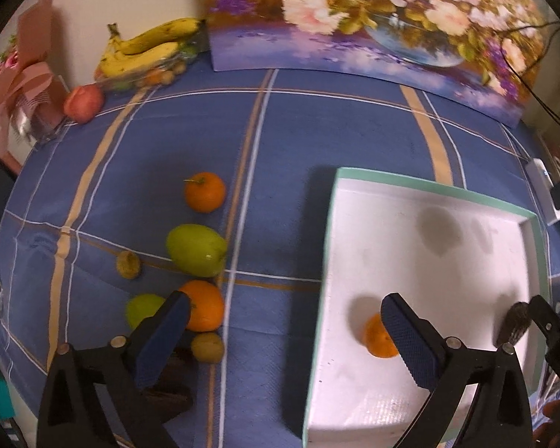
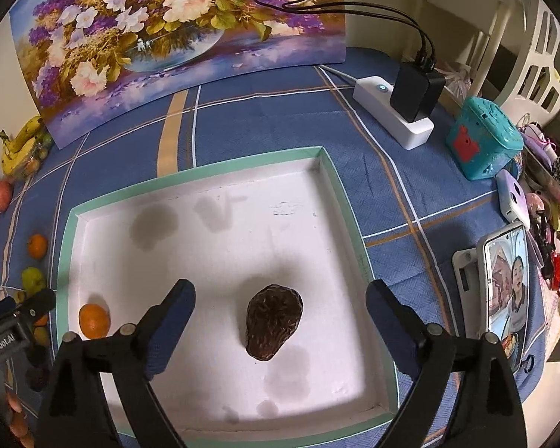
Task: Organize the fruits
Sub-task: 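Move both tools back toward the row of fruits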
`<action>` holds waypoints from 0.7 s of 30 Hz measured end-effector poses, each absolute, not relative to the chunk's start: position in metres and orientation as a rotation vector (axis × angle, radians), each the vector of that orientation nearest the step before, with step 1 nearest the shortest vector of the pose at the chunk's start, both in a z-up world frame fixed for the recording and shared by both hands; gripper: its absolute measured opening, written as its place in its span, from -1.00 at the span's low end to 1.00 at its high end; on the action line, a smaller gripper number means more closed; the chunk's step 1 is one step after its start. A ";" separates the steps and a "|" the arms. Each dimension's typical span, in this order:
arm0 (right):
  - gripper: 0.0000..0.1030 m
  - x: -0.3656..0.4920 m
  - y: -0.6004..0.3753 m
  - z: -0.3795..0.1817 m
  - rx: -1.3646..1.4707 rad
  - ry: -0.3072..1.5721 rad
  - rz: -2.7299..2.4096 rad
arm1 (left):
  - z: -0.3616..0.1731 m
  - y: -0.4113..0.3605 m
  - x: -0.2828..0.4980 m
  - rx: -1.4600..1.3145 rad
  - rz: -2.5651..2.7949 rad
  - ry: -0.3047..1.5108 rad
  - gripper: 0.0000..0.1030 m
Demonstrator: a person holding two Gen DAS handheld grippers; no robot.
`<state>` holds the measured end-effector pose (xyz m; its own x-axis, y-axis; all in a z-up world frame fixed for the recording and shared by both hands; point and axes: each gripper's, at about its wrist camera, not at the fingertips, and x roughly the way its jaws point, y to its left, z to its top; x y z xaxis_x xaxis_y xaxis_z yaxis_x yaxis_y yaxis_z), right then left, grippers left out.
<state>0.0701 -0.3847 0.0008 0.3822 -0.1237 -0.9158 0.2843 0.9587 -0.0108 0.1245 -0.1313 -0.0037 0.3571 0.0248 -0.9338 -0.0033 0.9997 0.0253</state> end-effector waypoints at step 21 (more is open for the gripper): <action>0.83 0.070 -0.359 0.013 0.077 1.064 -0.173 | 0.020 -0.091 0.117 0.018 0.050 1.124 1.00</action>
<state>0.0697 -0.3592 0.0129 0.4731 -0.1037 -0.8749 0.1781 0.9838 -0.0203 0.1169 -0.0907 0.0196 0.4315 0.0488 -0.9008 -0.0311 0.9987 0.0392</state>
